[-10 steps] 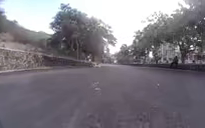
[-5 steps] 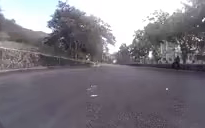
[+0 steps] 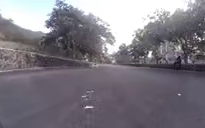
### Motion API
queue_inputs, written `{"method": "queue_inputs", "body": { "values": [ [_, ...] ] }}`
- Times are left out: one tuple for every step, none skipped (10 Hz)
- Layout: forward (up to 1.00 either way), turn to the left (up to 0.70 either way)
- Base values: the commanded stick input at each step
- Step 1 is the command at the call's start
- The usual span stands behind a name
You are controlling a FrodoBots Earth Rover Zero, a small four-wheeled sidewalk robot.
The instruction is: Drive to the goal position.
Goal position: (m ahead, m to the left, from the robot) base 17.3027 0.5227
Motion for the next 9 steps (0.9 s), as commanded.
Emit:
{"method": "queue_inputs", "body": {
  "values": [
    [1.0, 0.0],
    [1.0, 0.0],
    [1.0, 0.0],
    [1.0, 0.0],
    [1.0, 0.0],
    [1.0, 0.0],
    [1.0, 0.0],
    [1.0, 0.0],
    [1.0, 0.0]
  ]
}}
